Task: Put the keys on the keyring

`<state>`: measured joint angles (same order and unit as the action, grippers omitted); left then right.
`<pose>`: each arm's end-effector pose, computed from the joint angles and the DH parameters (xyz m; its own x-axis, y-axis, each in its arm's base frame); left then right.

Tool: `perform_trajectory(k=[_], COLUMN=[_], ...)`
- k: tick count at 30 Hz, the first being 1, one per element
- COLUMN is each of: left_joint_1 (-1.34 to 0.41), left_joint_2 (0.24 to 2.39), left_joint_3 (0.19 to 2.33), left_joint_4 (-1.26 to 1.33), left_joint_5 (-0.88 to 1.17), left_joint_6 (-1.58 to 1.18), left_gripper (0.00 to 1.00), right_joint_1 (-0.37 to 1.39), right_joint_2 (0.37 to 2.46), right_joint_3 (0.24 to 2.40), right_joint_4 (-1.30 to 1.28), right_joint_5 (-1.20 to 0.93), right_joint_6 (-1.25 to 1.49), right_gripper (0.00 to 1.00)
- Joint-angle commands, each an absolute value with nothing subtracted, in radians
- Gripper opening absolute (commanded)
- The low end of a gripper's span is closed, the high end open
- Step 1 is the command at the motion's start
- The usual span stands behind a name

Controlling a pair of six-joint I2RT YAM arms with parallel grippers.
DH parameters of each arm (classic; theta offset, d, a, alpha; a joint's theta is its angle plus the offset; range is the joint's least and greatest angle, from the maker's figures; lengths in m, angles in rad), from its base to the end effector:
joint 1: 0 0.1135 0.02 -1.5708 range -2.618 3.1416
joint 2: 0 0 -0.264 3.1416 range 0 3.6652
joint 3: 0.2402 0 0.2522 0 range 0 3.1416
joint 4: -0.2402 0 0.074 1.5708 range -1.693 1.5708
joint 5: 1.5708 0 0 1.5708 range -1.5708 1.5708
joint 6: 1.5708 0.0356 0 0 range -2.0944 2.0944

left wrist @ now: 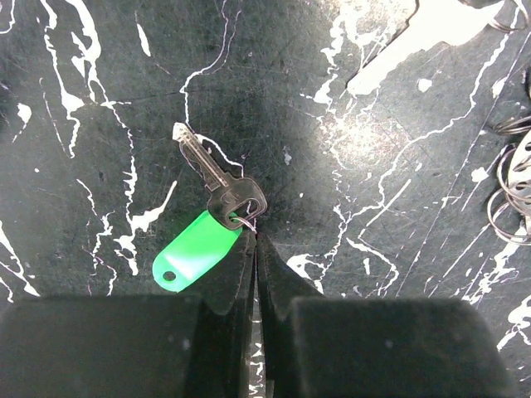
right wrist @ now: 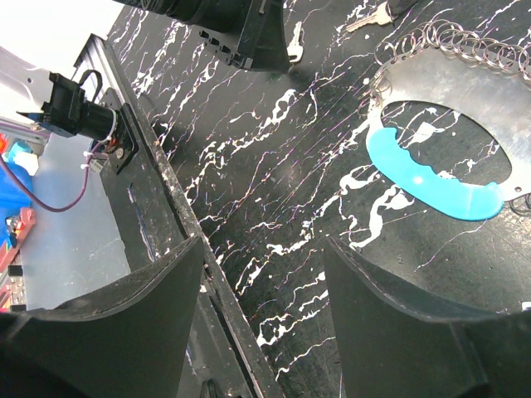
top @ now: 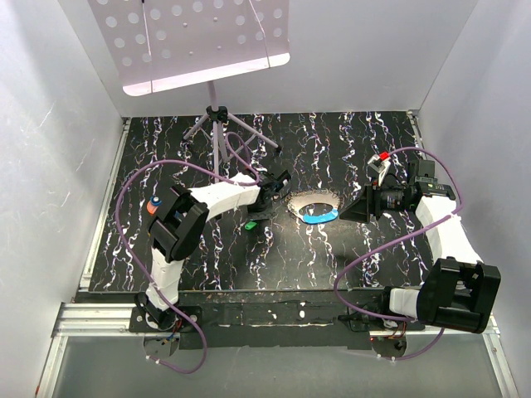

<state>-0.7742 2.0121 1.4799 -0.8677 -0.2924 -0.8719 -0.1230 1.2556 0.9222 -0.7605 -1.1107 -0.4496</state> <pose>0.2879 -0.2672 0.1731 -0.9390 -0.1071 -0.3269 -0.1312 0.9900 0.0525 0.2327 0.0034 0.2612 -0.6404 -0.1153 -0.7594 -0.7017 0.4897 0.5174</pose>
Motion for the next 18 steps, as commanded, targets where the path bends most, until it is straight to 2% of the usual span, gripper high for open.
perform_trajectory(k=[1,18], left_joint_1=[-0.779,-0.779], left_joint_2=[1.919,1.654], left_joint_3=[1.451,1.198], left_joint_4=[-0.856,-0.554], left_joint_5=[-0.328,-0.097], left_joint_6=[-0.822,-0.491], left_gripper=[0.0,0.0], right_joint_1=[-0.126,-0.124], right_joint_2=[1.232,1.227], right_joint_3=[0.965,0.968], right_joint_4=[-0.77,-0.785], right_joint_5=[-1.144,-1.157], right_joint_6=[-0.471,-0.486], right_gripper=[0.68,0.68])
